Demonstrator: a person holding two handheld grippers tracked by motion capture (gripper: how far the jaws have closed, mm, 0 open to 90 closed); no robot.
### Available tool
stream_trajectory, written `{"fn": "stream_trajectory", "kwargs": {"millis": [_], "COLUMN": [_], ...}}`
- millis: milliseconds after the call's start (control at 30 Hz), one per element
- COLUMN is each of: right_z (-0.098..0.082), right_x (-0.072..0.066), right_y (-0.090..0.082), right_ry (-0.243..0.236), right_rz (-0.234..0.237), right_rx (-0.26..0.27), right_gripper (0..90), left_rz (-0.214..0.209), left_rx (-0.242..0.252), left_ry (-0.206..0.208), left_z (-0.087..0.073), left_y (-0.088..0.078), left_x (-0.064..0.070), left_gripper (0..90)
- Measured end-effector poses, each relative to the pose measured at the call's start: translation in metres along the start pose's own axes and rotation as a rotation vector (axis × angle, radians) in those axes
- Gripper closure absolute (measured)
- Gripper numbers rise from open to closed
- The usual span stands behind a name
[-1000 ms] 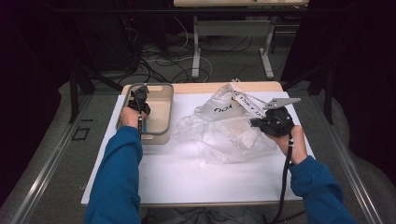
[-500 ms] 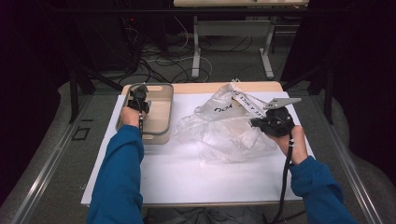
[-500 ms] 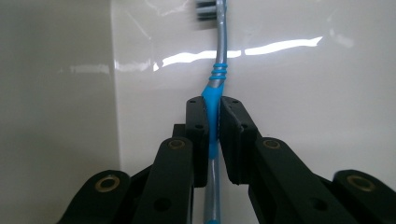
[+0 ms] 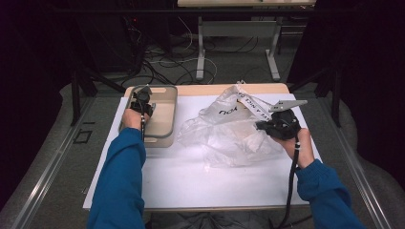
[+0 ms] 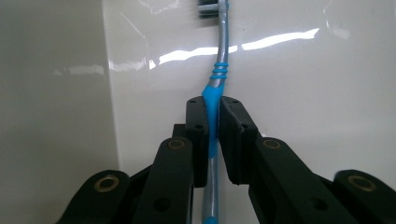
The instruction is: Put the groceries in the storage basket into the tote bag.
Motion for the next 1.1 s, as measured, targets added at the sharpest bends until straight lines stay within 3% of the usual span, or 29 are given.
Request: {"fn": "stream_trajectory", "kwargs": {"millis": [167,367,533,833,1100], "right_z": [0.000,-0.001,-0.001,-0.001,-0.001], "right_x": [0.000,0.001,-0.001,0.000,-0.001], "right_y": [0.001,0.001,0.001,0.001,0.001], "right_ry": [0.004,0.000,-0.004,-0.001,-0.001], "right_rz": [-0.001,0.000,-0.001,-0.001,0.000], "right_rx": [0.001,-0.003,-0.004,0.000,-0.003], "right_gripper": [90.0,90.0,90.0,90.0,90.0], "left_rz": [0.013,0.014,0.006,-0.052,-0.072], "left_rx": [0.002,-0.007,-0.007,0.030,0.008], "left_ry": [-0.004,0.020,-0.004,0.005,0.007], "left_z": [0.001,0.000,-0.001,0.001,-0.002], "left_y": [0.006,0.007,0.006,-0.003,-0.002], "left_x": [0.001,0.003,0.003,0.002,0.002], "left_gripper": [73.7,79.6,80.8,83.1,83.1]}}
Point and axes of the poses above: each handheld gripper's, and its own axes: y roughly forward along the jaws, z roughly out of its top, x roughly to its right, the point moved 4 cm from there along y, roughly forward along the jaws, and after that the axes turned 5 degrees about -y, right-handed, at the moved point
